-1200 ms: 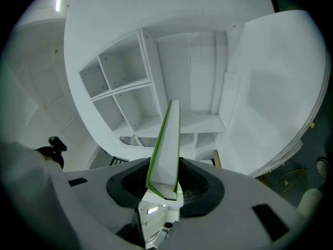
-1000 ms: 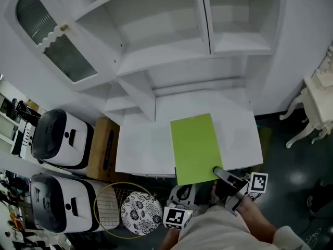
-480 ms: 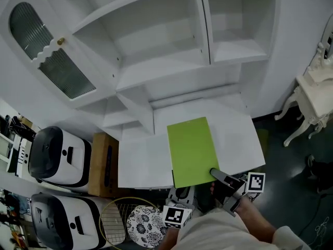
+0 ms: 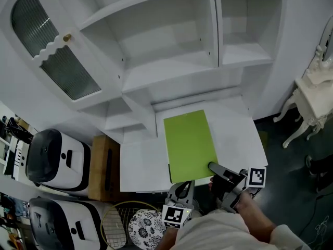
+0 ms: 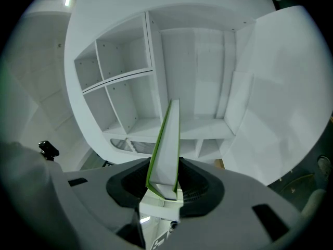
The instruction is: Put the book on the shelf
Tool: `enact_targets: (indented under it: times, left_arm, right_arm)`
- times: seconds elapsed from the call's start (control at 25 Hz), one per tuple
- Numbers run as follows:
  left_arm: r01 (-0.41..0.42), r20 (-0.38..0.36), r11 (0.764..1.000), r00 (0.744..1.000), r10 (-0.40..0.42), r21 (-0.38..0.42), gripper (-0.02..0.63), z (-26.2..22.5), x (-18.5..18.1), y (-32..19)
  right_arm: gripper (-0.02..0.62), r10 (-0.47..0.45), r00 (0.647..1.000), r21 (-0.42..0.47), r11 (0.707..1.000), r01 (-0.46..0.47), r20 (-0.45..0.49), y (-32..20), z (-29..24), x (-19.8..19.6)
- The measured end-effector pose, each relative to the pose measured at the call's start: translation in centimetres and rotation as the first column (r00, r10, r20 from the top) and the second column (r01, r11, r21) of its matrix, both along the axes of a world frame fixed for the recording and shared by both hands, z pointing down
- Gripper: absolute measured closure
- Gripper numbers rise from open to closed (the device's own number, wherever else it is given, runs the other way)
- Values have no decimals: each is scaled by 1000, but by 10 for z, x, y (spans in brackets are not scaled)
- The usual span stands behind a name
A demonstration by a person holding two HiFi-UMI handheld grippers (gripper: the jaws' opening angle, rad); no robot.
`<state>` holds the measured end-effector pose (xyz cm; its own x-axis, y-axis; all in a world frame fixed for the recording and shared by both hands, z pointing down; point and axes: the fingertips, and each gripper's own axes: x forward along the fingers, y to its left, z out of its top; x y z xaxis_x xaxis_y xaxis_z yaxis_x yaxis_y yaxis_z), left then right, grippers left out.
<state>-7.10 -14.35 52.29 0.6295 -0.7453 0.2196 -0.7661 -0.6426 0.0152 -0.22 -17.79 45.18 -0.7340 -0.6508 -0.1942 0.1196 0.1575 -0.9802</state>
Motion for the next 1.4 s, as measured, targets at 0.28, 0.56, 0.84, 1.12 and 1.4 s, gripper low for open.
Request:
enact_targets:
  times: [0.28,0.56,0.84,1.12,1.4]
  left_arm:
    - [-12,-2,1000,1000,12,7,603,-1,-12,-7]
    - [-24,-9,1000,1000,24,4,603,0,-18,-12]
    - [-20,-8,1000,1000,20,4,603,1,-27,-17]
    - [-4,-12,1000,1000,4,-2,603,3,-36,-22]
    - [22,-13,1000,1000,-22,-1,603,3,-47,-25]
  right_arm:
    - [436,2,1000,8,1000,-2,-2,-14,-20,-14]
    - [436,-13,1000,13,1000,13,-7,-31,-47,-25]
    - [436,-18,1000,32,999,19,-11,-53,-73,-35]
    - [436,-21,1000,61,998,21,-7,-77,-98,-39]
    - [436,-6,1000,69,998,6,1,-104,-115,-35]
